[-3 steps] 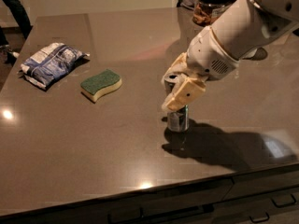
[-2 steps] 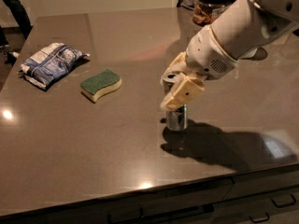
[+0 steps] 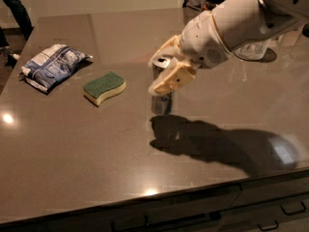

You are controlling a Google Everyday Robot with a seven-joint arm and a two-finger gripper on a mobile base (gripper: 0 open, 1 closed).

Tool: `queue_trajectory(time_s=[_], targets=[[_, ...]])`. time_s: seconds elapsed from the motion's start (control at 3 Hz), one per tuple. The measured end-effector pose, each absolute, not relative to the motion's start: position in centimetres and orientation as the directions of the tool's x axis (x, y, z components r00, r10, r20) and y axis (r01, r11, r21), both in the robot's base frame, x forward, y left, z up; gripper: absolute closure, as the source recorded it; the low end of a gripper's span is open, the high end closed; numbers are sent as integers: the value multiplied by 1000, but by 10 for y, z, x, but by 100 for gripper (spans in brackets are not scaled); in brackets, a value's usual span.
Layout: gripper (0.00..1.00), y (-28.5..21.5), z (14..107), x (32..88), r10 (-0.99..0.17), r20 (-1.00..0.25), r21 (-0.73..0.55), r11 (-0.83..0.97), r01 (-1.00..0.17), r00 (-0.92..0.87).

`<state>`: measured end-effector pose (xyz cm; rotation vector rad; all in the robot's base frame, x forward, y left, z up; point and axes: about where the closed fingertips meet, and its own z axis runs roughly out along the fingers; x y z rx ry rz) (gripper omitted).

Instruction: Move redbull can near sponge

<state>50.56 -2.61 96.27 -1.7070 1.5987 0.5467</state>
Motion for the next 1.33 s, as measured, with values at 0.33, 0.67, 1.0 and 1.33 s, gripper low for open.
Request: queue_trajectory(time_s=[0.33, 0.67, 1.0, 1.33], targets=[[100, -6, 975, 525, -615, -760, -278, 17, -961, 209], [100, 15, 978, 545, -588, -763, -327, -8, -945, 269], [100, 44, 968, 560, -571, -759, -341, -60, -938, 312], [100, 63, 958, 566, -559, -759, -340, -96, -936, 333]])
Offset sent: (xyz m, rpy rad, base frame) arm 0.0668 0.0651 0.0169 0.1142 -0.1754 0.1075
